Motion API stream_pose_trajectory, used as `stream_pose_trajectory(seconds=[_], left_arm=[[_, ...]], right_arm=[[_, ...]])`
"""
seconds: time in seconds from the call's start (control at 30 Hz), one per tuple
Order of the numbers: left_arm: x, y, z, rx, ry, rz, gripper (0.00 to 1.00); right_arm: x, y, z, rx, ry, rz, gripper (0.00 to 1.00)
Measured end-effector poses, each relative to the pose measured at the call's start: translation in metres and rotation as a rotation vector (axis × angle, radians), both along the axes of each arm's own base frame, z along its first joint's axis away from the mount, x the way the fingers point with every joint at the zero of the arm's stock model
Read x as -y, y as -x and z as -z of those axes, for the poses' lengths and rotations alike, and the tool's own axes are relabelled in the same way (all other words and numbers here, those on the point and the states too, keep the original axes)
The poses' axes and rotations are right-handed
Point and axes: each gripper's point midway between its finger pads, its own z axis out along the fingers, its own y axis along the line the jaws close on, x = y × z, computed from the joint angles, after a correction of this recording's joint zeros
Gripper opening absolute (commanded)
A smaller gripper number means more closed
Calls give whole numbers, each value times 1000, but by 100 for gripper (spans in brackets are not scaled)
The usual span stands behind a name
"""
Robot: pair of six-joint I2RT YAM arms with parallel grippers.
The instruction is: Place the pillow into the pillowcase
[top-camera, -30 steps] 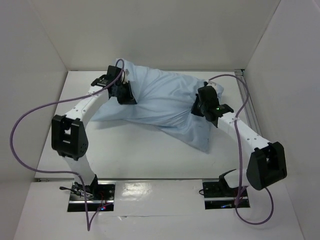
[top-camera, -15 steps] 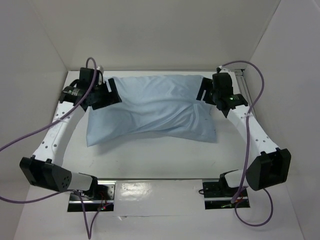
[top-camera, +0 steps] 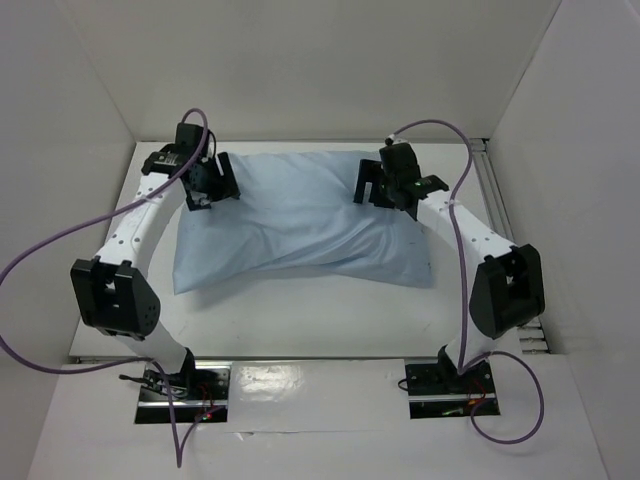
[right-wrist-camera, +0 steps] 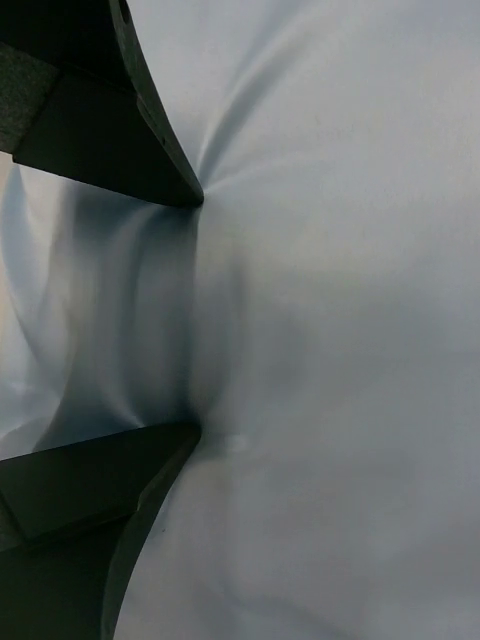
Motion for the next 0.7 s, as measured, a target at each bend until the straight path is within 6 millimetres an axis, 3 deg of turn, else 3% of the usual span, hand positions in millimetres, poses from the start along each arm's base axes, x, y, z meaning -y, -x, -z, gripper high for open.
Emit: stream_pose_trajectory(seconds=[0.13, 0.2, 0.3, 0.43, 0.57, 0.63, 0.7], left_arm=[[-6, 8, 18, -50, 1, -12, 84], [-8, 9, 19, -54, 3, -16, 84], [-9, 12, 7, -26, 9, -17, 87], [-7, 22, -47, 108, 30, 9, 90], [-5, 49, -122, 325, 68, 38, 90], [-3, 68, -148, 412, 91, 59, 90], [0, 85, -162, 477, 110, 82, 92]], right_arm=[[15, -2, 25, -56, 2, 41, 94], [15, -5, 24, -54, 1, 45, 97], [12, -2, 6, -17, 24, 54, 100], [30, 17, -49, 91, 65, 140, 100], [75, 45, -130, 274, 67, 317, 100], [99, 64, -153, 325, 69, 404, 100], [120, 82, -163, 351, 79, 471, 100]])
